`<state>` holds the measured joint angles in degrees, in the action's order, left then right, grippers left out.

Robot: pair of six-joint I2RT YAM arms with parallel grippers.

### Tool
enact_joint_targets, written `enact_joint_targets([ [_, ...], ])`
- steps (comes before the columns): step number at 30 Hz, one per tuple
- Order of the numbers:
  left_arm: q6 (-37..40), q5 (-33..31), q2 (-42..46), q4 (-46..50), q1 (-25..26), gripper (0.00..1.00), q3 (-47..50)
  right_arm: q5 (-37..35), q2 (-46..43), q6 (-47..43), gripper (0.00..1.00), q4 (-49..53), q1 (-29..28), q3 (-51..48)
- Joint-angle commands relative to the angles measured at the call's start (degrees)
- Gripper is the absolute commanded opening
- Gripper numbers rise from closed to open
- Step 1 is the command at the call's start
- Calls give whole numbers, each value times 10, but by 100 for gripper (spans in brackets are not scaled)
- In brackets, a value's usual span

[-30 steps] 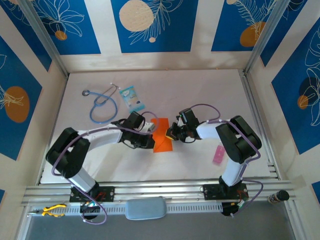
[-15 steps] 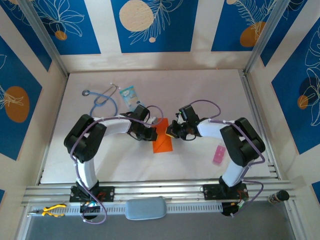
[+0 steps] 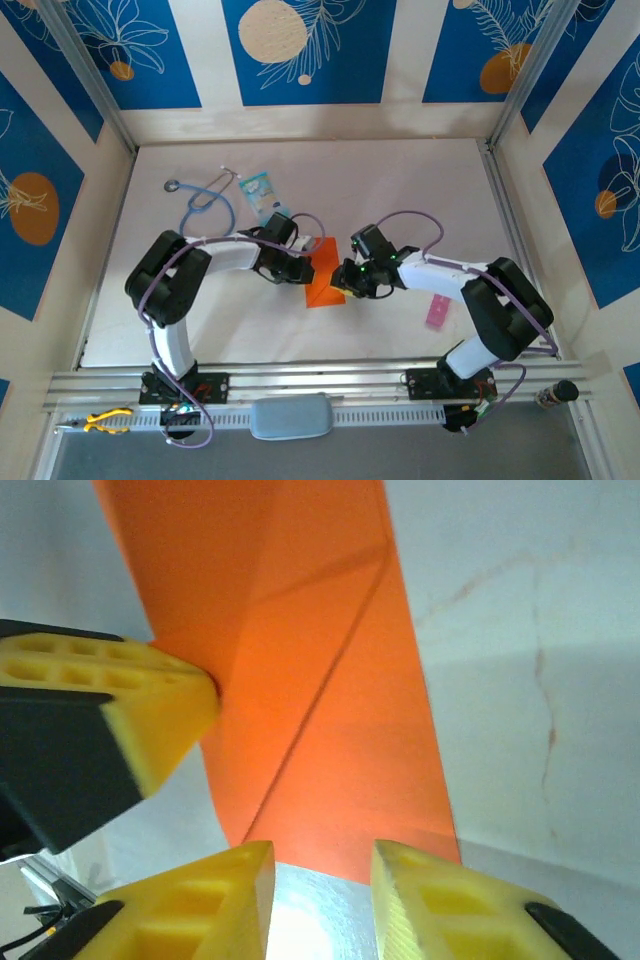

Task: Fold a paper plane with a square sheet of paper (pick it up from the middle)
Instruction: Turn over the paper at the center of the table.

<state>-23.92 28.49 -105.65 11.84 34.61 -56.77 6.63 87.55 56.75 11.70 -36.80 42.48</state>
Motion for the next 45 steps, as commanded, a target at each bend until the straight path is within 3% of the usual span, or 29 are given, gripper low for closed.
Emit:
enact_joint_targets([
  [1, -4, 1, 7, 20, -4, 1, 15, -17, 8, 26, 32, 17, -7, -12],
  [15, -7, 7, 9, 13, -4, 1, 21, -16, 33, 41, 34, 6, -14, -13],
  [24, -5, 11, 6, 13, -4, 1, 23, 17, 47, 33, 39, -81, -14, -13],
  [30, -7, 12, 2, 12, -4, 1, 21, 46, 59, 30, 43, -140, 6, -14],
  [45, -6, 17, 0, 10, -3, 1, 23, 85, 93, -23, 42, -152, 56, 13],
])
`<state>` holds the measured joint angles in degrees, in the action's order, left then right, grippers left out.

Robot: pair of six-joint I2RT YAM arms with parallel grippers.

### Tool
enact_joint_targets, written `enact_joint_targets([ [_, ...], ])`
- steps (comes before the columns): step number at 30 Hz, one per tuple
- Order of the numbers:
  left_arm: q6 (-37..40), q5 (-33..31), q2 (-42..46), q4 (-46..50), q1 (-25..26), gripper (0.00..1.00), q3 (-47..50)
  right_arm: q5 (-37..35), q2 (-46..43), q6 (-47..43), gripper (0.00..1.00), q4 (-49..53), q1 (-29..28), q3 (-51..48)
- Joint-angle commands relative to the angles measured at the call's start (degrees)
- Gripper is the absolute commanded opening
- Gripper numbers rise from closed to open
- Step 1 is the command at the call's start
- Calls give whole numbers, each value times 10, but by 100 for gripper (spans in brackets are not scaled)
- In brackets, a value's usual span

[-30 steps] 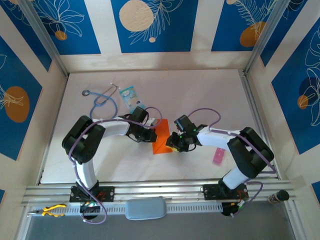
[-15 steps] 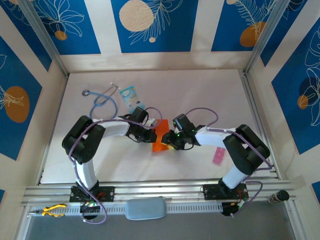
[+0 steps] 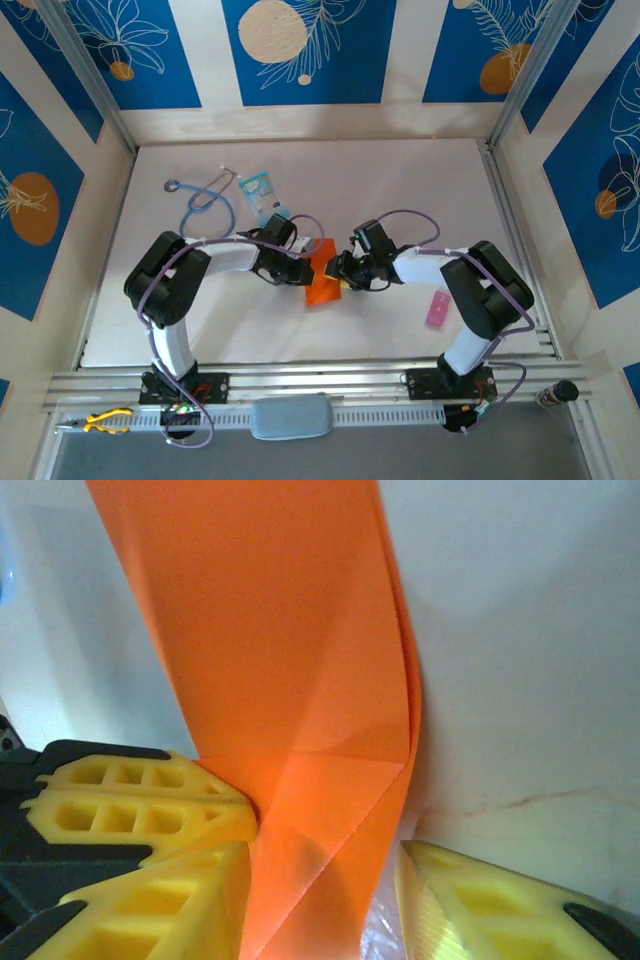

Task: Fold a paper plane with a square sheet of paper (pick it up from the middle)
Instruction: Turn over the paper at the center of the table.

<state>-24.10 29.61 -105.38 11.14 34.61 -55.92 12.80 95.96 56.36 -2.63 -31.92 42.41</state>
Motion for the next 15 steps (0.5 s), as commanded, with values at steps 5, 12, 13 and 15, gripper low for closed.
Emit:
enact_joint_targets([
  [5, -6, 8, -2, 15, -4, 1, 14, 35, 19, -16, 38, -27, 18, 9],
  [12, -7, 9, 2, 15, -4, 1, 12, 37, 29, -12, 34, -54, 25, -2],
  [13, -7, 9, 2, 13, -4, 1, 12, 37, 30, -12, 34, -56, 26, -3],
  [15, -8, 9, 3, 13, -4, 1, 12, 38, 34, -11, 32, -62, 27, -3],
])
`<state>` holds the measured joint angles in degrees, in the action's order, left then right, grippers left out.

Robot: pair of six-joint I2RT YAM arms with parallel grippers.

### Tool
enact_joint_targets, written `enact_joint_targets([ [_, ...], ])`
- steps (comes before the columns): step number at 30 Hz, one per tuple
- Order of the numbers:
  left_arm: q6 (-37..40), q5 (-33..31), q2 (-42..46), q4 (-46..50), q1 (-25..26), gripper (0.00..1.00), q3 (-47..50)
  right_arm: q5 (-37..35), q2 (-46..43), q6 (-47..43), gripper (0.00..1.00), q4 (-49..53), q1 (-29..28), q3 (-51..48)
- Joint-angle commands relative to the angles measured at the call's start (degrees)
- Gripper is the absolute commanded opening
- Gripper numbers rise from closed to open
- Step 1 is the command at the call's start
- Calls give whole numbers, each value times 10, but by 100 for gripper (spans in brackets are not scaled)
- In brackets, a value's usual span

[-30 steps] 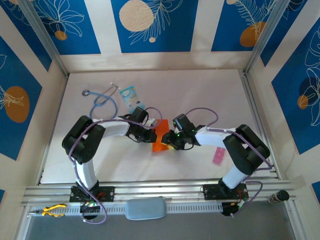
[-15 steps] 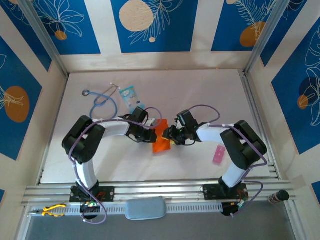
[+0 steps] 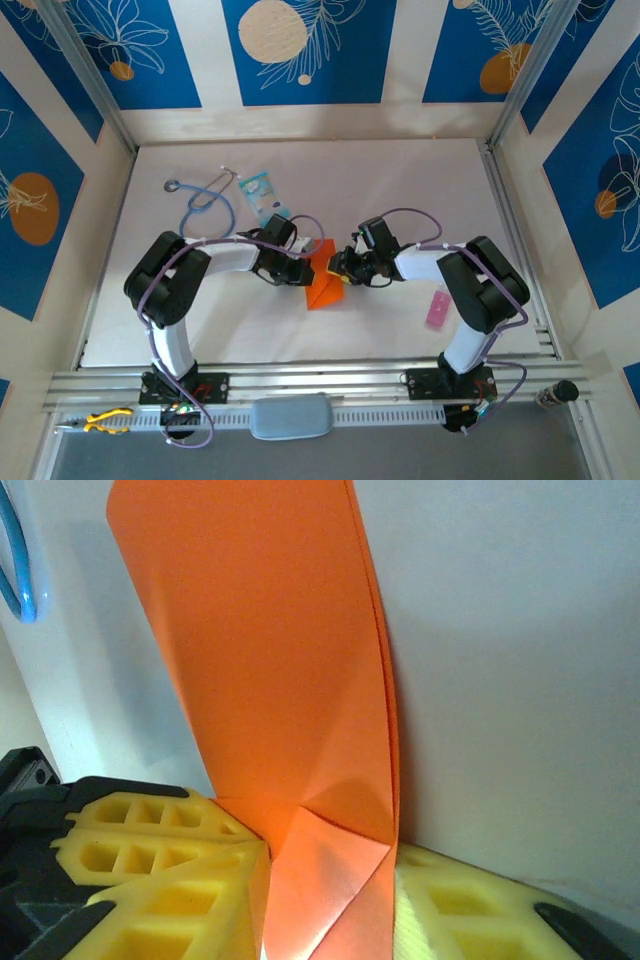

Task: Fold a paper plane with a square sheet of paper (pick it up from the middle)
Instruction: Turn over the paper at the center of the table.

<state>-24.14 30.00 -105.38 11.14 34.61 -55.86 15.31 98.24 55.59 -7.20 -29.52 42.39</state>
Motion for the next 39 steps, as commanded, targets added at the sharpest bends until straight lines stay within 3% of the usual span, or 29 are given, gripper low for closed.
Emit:
enact_joint_targets([
  [1, -8, 6, 4, 12, -4, 1, 11, 14, 14, -3, 32, -18, 4, -3],
  [15, -19, 8, 24, -1, -4, 4, 15, 22, 25, 3, 18, -47, 11, -14],
  [28, -28, -39, 113, -8, -4, 23, 26, 26, -22, -10, 7, -34, 15, -19],
  [33, -13, -104, 178, 35, -4, 32, 11, -43, -85, -51, 6, 110, 17, 8],
  [39, -4, -198, 258, 60, -6, 50, 18, -164, -155, -128, 6, 317, 17, 79],
])
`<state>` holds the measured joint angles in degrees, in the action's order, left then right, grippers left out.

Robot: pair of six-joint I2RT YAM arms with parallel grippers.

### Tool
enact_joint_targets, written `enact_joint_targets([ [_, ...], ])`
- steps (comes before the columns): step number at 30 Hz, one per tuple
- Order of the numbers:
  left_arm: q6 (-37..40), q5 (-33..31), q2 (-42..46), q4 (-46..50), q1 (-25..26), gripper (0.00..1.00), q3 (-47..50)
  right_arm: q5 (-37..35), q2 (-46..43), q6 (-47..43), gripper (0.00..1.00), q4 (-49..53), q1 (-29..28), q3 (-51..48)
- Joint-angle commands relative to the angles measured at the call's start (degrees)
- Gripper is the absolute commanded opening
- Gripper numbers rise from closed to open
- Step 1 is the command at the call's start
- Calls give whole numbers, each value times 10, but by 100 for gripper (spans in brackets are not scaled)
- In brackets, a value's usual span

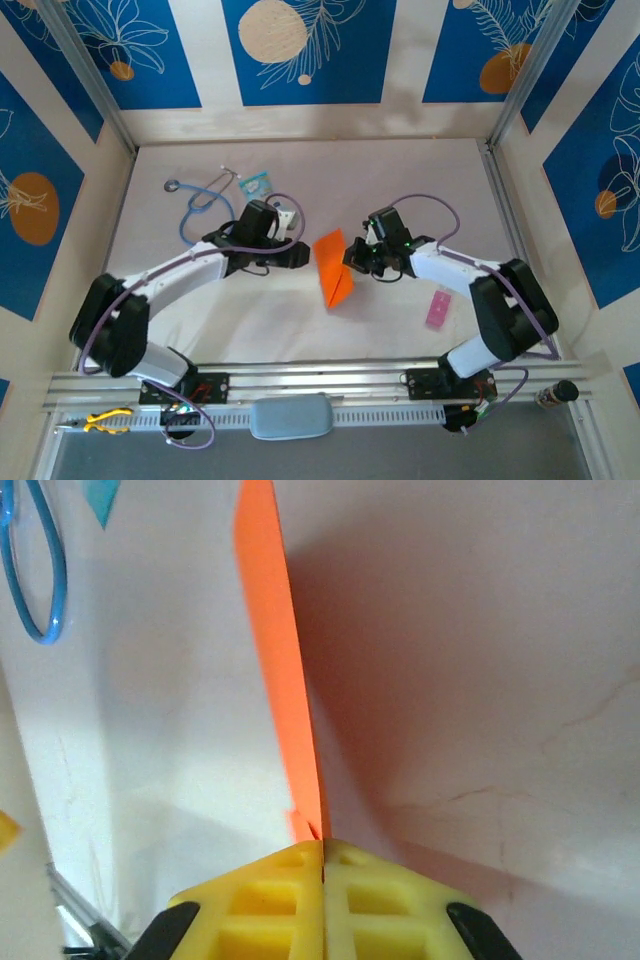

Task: Fold a paper plane with a square sheet of paper (pick it up from the middle)
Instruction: Turn over the paper at the center of the table.

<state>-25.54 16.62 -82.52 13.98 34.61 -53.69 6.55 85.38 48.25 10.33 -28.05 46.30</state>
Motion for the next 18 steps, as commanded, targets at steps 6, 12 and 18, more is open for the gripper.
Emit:
enact_joint_targets([
  [6, 13, -121, 79, 54, -8, 65, -20, -218, -34, -98, 6, 307, -9, 122],
  [12, 14, -212, 98, 91, -10, 88, -18, -404, 1, -116, 5, 415, -66, 207],
  [18, -12, -293, 125, 109, -13, 100, -1, -516, 103, -92, 2, 493, -111, 296],
])
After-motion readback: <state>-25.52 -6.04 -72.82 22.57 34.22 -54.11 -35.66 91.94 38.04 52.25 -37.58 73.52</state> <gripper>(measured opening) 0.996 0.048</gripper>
